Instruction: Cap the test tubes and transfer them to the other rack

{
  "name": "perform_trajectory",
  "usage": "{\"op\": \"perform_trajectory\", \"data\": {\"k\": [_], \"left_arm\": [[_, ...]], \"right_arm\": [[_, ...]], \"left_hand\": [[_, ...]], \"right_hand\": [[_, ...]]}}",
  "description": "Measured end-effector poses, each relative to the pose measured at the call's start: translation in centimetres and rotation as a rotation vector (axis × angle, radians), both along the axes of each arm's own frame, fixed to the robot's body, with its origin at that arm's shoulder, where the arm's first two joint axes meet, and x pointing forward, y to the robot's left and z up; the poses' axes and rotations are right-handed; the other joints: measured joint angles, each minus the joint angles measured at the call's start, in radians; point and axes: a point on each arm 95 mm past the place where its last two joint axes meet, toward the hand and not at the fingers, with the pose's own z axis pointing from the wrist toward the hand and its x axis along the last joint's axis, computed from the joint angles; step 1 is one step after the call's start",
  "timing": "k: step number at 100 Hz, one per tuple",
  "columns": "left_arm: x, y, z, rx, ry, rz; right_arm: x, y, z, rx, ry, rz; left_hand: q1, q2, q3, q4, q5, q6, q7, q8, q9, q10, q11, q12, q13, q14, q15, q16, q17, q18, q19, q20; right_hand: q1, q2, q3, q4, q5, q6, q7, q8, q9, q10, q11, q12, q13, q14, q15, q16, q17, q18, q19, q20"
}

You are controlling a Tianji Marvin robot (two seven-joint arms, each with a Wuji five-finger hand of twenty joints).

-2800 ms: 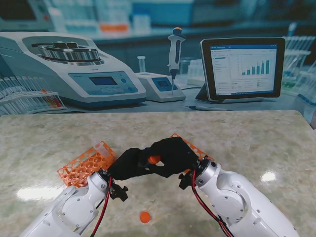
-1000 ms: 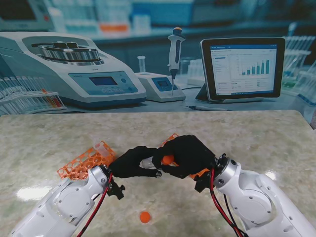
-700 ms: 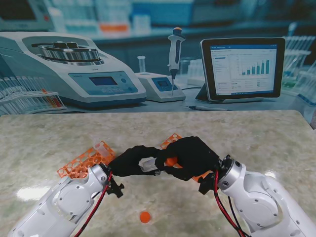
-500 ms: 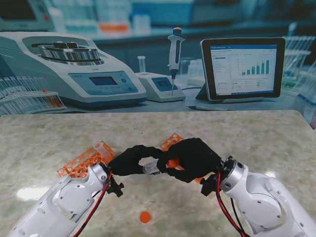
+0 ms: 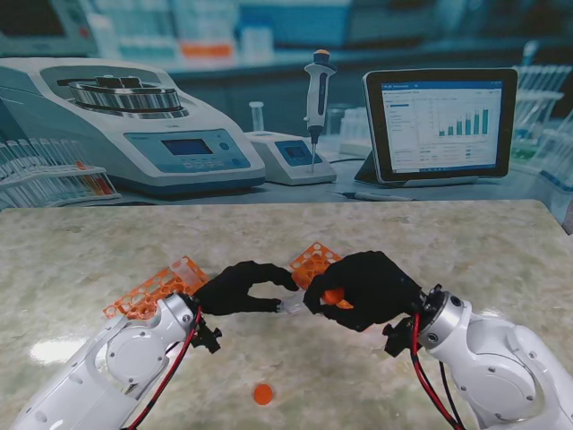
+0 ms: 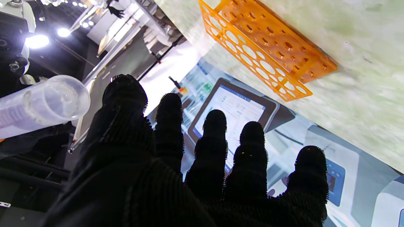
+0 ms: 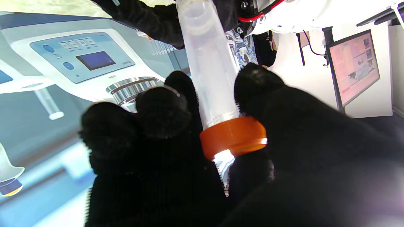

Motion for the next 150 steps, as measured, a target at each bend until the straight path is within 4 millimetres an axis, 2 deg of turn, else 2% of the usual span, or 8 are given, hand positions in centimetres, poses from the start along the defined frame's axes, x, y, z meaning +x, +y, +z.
{"op": "perform_trajectory", "data": {"k": [45,54,60,111,150], "left_arm": [[0.3,1.0,0.1,0.007,-0.012,0.032],[0.2,1.2,0.2,0.009,-0.016,0.036],[0.2,1.3,0.3,0.01,-0.019,0.037],[-0.2,1.8,0.6,0.022,-0.043,0.04],[-0.3,1.8,0.7,0.021,-0.046,0.037]], "right_arm": [[1.5,-1.7,-0.4,-0.108,0.069,-0.092],[2.3,-2.1,-0.7,-0.132,0.097,-0.111],[2.9,-2.3,-0.9,-0.142,0.102,-0.126],[8.4,-4.0,-3.6,-0.214,0.219,-0.249],[11.6,-3.3,-5.4,-0.241,0.299,-0.265]], "left_hand": [[0.0,0.0,0.0,0.0,0.0,0.0,0.0,-0.011,0.0,0.0,0.0,-0.001,0.0,0.0,0.0,-0.012,-0.002,-0.001,-0.041,-0.015],[0.0,0.0,0.0,0.0,0.0,0.0,0.0,-0.011,0.0,0.01,0.0,-0.001,0.0,0.002,0.0,-0.016,-0.002,-0.001,-0.043,-0.018],[0.0,0.0,0.0,0.0,0.0,0.0,0.0,-0.011,0.0,0.011,0.0,-0.003,0.0,0.034,0.0,-0.021,-0.002,-0.001,-0.05,-0.024],[0.0,0.0,0.0,0.0,0.0,0.0,0.0,-0.012,0.0,0.02,-0.001,-0.012,0.0,0.034,-0.009,-0.026,-0.001,-0.001,-0.065,-0.025],[0.0,0.0,0.0,0.0,0.0,0.0,0.0,-0.012,0.0,0.021,-0.001,-0.012,0.0,0.034,-0.009,-0.027,-0.001,-0.001,-0.065,-0.026]], "right_hand": [[0.002,0.0,0.0,0.0,0.0,0.0,0.0,0.0,0.0,0.0,0.0,0.0,0.0,0.0,0.0,0.0,0.0,0.0,0.0,0.01],[0.006,0.0,0.0,0.0,0.0,0.0,0.0,-0.001,0.0,0.0,0.0,0.0,0.0,0.0,0.0,0.0,0.0,0.0,0.0,0.01],[0.006,0.0,0.0,0.0,0.0,0.0,0.0,-0.001,0.0,0.0,0.0,0.0,0.0,0.0,0.0,0.0,0.0,0.0,0.0,0.01],[0.008,0.001,-0.001,0.0,0.0,0.0,0.0,-0.009,0.0,0.0,-0.001,0.0,0.0,0.0,-0.001,0.0,-0.001,0.0,-0.001,0.01],[0.009,0.001,-0.001,0.0,0.0,0.0,0.0,-0.009,0.0,0.0,-0.001,0.0,0.0,0.0,-0.003,0.0,-0.003,0.001,-0.01,0.01]]}}
